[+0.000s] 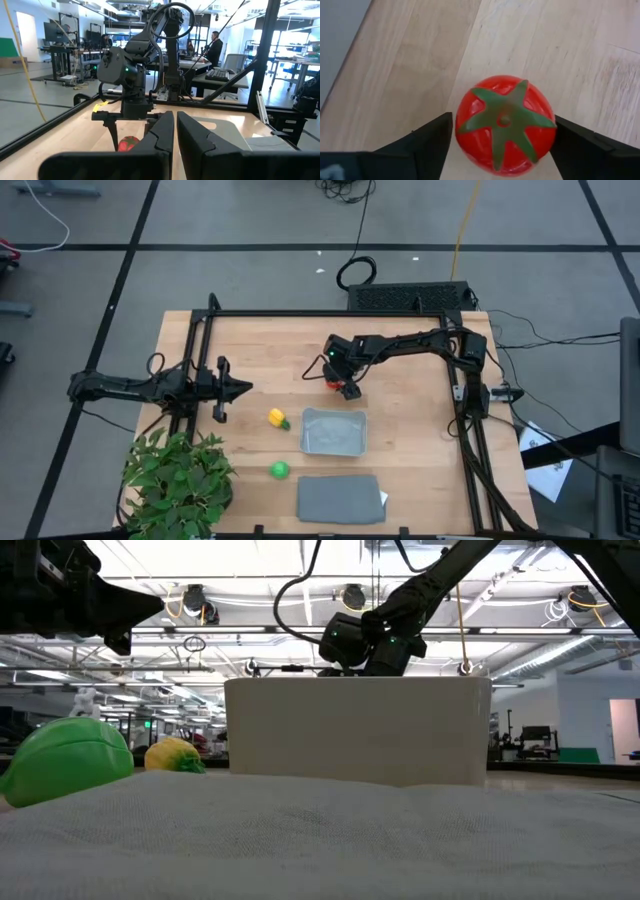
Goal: Pick and placing Produce into tupperware
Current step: Put the red tomato into the gray bin
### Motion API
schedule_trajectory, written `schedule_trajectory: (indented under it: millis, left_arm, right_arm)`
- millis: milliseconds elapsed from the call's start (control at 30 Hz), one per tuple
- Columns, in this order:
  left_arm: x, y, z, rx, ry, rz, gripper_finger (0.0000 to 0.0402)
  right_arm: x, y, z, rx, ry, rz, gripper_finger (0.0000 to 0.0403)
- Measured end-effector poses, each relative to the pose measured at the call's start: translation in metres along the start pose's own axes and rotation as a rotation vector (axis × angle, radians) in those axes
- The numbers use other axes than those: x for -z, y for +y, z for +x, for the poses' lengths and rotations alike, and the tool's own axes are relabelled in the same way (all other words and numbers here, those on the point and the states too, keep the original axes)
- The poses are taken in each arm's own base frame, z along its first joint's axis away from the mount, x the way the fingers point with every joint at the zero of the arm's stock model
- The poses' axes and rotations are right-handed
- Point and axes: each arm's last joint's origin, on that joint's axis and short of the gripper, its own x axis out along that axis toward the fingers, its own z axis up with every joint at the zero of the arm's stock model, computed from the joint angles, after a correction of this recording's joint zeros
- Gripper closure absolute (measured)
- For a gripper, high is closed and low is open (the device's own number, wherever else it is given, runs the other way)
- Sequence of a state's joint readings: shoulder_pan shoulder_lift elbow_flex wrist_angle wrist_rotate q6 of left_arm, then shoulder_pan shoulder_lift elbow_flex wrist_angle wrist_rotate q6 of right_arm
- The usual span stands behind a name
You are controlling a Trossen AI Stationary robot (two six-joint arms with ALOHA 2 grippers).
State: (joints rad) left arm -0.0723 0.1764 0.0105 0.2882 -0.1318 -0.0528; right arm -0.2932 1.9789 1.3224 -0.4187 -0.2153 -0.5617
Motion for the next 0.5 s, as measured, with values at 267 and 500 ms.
schedule_trajectory:
  millis: [267,500]
  left_arm:
    - [0.0000,0.0000,0.0000,0.000,0.000,0.000,0.0376]
    - [0.0000,0.0000,0.0000,0.000,0.000,0.000,0.0376]
  right_arm:
    - [-0.0012,-0.0008,0.0000,0.008,-0.012,-0.009,0.0151]
    - [-0.0014,-0.0009,0.0000,0.009,-0.014,0.007,0.0139]
